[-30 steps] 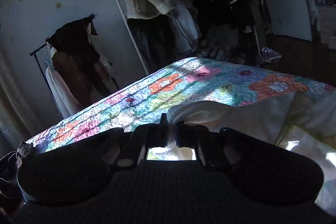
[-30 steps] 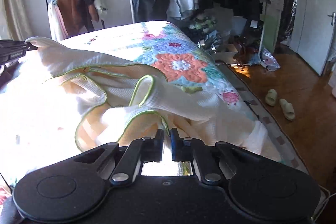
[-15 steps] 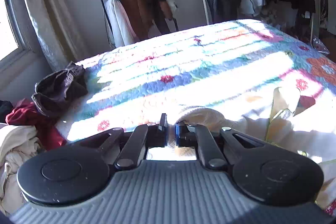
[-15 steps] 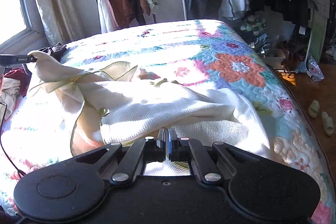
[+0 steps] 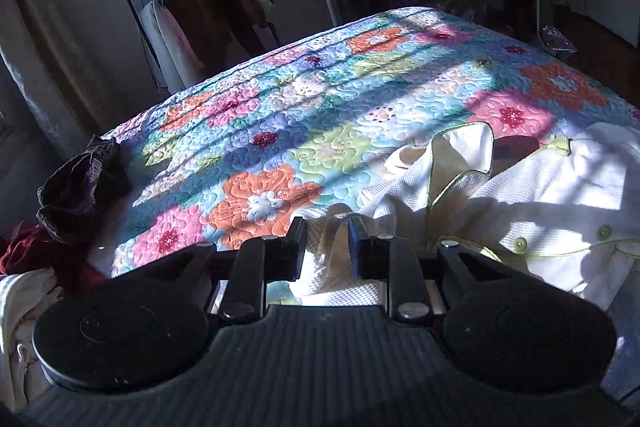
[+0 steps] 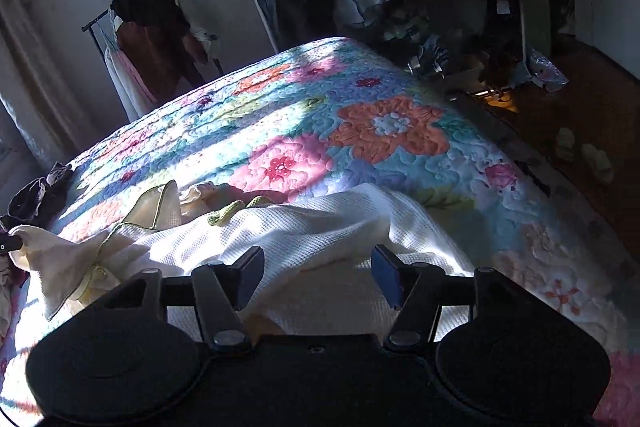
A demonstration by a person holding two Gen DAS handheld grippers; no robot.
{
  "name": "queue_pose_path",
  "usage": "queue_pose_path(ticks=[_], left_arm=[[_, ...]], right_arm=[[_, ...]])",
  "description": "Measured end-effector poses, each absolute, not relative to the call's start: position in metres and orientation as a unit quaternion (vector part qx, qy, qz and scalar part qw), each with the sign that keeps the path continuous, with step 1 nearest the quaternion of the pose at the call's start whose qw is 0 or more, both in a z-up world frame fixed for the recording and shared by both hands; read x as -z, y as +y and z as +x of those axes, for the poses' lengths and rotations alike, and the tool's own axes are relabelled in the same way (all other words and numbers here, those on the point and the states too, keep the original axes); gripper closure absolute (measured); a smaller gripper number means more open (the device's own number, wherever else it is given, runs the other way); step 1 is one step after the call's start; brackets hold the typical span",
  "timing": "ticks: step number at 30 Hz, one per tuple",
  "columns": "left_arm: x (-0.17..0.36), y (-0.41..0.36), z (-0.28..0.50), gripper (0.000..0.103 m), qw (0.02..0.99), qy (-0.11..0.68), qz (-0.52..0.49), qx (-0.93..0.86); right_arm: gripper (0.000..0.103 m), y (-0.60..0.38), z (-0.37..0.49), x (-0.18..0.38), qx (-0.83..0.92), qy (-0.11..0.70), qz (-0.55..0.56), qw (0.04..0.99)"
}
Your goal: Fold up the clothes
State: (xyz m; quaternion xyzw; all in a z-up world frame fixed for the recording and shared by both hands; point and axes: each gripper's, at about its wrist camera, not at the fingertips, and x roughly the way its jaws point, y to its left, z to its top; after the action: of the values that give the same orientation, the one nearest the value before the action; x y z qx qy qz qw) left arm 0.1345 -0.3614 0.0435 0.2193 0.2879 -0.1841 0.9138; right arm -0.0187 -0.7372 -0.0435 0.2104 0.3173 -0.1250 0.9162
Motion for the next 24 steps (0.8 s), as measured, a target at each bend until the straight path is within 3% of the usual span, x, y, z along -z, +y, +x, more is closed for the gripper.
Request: queue_pose_path(ticks=[5,11,16,18,19,21,24], left_arm=[[-0.069,-0.349,0.134,0.044,0.931,0.272,0.140,0.200],[-0.035,-0.396,0.160,0.046,0.905,0.313,0.169,0.231],[-0.007,-0.427,0.189,0.047,0.886,0.339,0.132,0.288],[0.002,-0.439,0.193,0.047,0.877,0.340,0.144,0.308],[0.005,-0.441,0.195,0.047,0.871,0.338,0.143,0.327],[0.012,-0.446,0.202,0.045,0.844,0.358,0.126,0.378],[0.023,-0.457,0.209,0.044,0.837,0.379,0.132,0.372]], right_arm=[[0.038,-0.744,0.002,0.052,0.100,0.352,0.250,0.896],[0.034,-0.744,0.044,0.057,0.194,0.358,0.238,0.882],[0.034,-0.737,0.066,0.081,0.131,0.390,0.277,0.868],[0.052,-0.726,0.069,0.085,0.137,0.399,0.247,0.872],[0.055,-0.724,0.068,0.084,0.132,0.397,0.237,0.877],[0.081,-0.718,0.066,0.082,0.123,0.394,0.217,0.885],[0.087,-0.718,0.057,0.080,0.095,0.387,0.220,0.890]])
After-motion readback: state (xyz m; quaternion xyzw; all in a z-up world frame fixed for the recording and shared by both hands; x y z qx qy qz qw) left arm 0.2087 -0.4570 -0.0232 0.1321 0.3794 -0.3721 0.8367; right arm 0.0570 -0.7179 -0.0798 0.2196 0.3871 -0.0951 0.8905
